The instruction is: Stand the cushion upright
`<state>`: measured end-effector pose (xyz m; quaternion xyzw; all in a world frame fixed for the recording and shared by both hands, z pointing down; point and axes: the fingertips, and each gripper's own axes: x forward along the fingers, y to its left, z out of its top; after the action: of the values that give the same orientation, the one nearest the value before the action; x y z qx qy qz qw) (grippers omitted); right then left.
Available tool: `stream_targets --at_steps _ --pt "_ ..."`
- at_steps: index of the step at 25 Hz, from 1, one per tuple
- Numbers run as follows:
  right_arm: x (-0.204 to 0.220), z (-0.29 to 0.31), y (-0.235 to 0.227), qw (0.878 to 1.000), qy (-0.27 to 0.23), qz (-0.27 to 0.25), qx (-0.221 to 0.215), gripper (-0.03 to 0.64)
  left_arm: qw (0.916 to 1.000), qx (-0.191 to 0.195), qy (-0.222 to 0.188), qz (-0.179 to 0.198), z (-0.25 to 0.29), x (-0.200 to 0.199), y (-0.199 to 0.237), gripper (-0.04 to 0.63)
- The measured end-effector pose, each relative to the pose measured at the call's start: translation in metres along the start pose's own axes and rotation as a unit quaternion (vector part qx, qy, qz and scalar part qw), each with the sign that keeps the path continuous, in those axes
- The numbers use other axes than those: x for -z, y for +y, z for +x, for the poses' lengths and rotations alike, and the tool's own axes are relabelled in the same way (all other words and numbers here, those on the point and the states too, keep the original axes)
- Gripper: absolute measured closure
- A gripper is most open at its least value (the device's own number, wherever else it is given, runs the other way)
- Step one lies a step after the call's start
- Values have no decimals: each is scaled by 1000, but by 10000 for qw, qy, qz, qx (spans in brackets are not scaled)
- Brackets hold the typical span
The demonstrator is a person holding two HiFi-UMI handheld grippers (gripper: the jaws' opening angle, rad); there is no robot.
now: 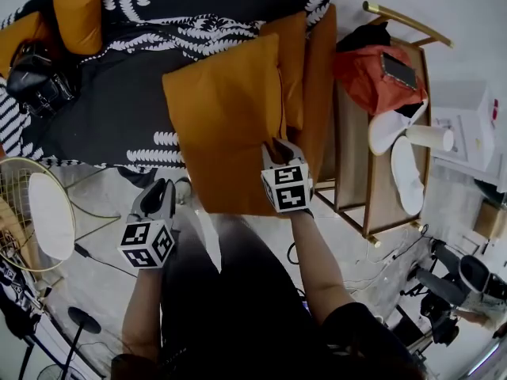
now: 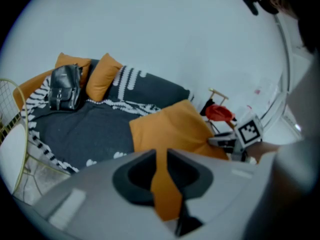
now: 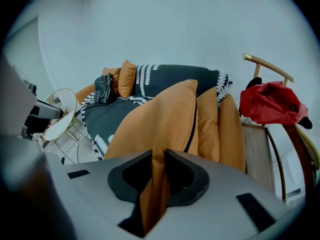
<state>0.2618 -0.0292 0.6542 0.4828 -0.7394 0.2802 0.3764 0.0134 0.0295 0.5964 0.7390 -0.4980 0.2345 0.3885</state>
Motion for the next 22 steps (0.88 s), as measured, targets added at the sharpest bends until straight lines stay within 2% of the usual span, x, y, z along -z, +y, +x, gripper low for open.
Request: stream_targets --at_steps 7,22 --pt "-5 -11 9 9997 -148 110 -134 598 9999 -44 -60 -69 -2 -2 4 525" --pt "-51 -42 57 9950 -569 -56 -814 611 9987 -77 -460 -195 -7 -13 16 532"
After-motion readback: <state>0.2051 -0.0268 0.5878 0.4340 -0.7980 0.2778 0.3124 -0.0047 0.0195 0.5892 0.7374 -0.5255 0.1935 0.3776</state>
